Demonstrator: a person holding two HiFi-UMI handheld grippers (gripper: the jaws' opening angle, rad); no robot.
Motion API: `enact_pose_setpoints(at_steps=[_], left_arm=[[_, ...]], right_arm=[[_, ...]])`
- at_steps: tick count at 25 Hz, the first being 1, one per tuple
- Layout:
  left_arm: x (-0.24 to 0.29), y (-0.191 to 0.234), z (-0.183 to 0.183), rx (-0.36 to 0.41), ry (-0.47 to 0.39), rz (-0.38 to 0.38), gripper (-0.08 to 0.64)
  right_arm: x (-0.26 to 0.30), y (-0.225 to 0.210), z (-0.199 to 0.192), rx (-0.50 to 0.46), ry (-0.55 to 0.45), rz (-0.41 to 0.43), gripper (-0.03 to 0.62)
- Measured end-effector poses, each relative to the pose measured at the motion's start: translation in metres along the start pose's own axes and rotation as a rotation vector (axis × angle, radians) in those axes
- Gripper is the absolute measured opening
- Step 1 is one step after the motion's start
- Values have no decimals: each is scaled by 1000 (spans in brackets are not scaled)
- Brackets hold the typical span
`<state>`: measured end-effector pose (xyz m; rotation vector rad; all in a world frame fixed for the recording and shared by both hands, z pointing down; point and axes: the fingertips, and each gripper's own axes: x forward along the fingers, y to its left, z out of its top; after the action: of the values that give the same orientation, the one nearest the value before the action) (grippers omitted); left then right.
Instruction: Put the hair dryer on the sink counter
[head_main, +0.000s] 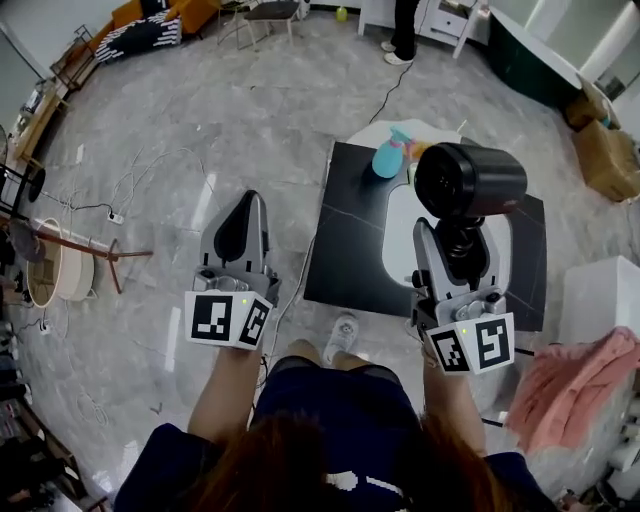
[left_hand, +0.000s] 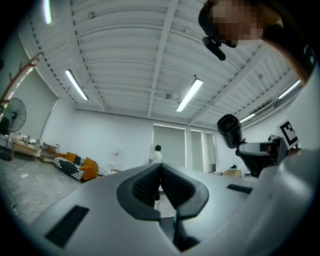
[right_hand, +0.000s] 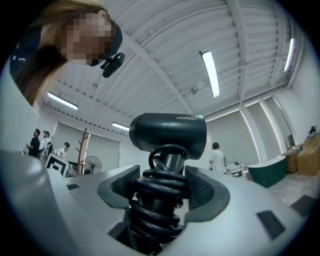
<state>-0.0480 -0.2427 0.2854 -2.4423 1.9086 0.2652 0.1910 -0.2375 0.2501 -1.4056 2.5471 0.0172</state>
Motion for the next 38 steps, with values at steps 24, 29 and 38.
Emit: enact_pose_setpoints(at_steps=[24,29,38], left_arm=[[79,69,-115,-48,199,-30,18],[89,85,-129,-51,227,-51,18],[101,100,-146,-63,249,-50,18]], right_arm=[[62,-20,-341,98,754,-9,296],[58,-16,-383,81,878,-24,296],[35,-6,-427,-18,1063,17,298]])
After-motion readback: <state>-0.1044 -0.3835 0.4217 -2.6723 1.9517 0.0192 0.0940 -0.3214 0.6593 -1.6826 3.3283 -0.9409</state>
